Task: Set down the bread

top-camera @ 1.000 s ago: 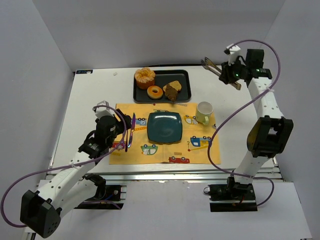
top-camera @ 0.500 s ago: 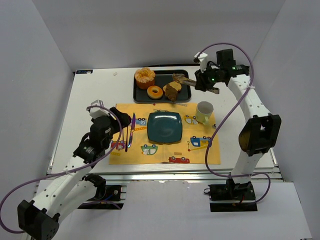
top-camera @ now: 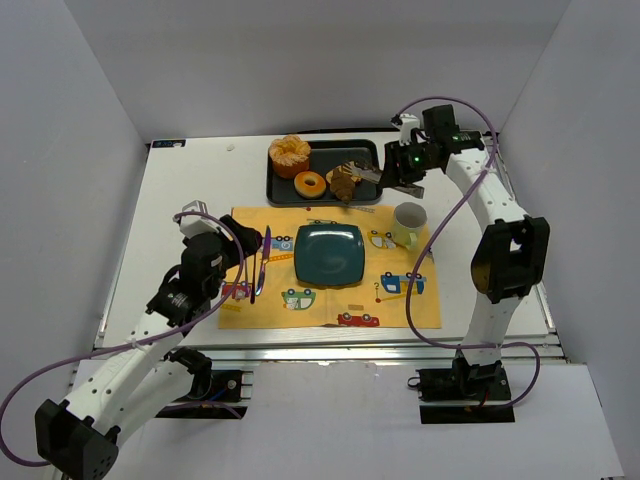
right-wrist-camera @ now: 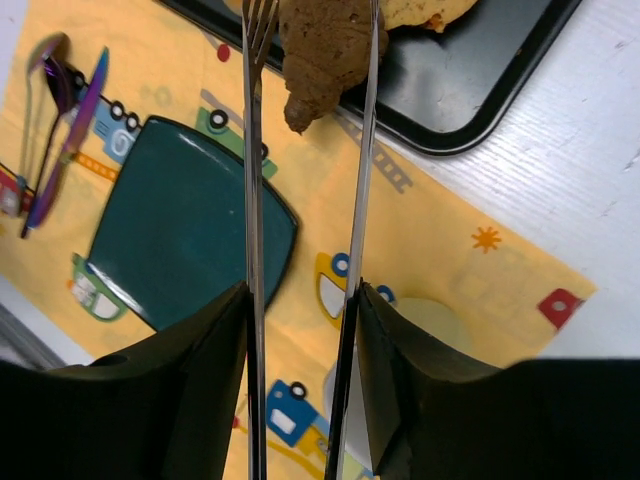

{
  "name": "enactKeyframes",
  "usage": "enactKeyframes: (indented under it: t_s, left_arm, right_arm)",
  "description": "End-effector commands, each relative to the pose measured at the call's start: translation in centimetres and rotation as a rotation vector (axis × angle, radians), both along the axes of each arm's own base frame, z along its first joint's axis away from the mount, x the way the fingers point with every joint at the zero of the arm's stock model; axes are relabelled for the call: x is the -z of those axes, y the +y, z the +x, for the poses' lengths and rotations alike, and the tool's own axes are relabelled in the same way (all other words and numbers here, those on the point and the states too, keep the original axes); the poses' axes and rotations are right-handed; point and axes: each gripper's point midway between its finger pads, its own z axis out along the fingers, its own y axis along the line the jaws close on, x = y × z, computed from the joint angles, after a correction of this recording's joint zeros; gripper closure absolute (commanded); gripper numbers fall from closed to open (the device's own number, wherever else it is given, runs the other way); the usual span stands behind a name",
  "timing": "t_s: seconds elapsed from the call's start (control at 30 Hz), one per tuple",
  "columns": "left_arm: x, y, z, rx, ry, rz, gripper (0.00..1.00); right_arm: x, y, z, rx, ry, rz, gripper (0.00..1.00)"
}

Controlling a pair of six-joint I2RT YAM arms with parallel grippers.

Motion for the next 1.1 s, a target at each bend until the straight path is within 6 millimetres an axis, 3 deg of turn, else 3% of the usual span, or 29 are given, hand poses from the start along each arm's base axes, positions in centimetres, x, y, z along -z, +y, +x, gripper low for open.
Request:
enactKeyframes:
  t_s: [0.0, 0.23, 0.7, 1.07]
  left_arm:
    - [-0.3, 0.4, 0.1, -0.024, -0.006, -0.002, 0.18]
    - [-0.3, 0.4, 0.3, -0.027, 0.0, 0.0, 0.18]
    - [0.0, 0.1, 0.6, -0.023, 0.01, 0.005, 0.18]
    - [0.1, 0.1, 0.6, -0.024, 0.009, 0.001, 0.18]
  right_arm:
    - [-0.1, 1.2, 0.3, 0.035, 0.044, 0.09, 0.49]
    - [1.7, 1.4, 0.7, 0.074, 0.108, 0.108, 0.48]
    - [3.4, 0.7, 1.5, 0.101, 0.107, 0.057, 0.47]
    - [3.0, 1.3, 0.9, 0.103, 0.136, 0.097, 0.43]
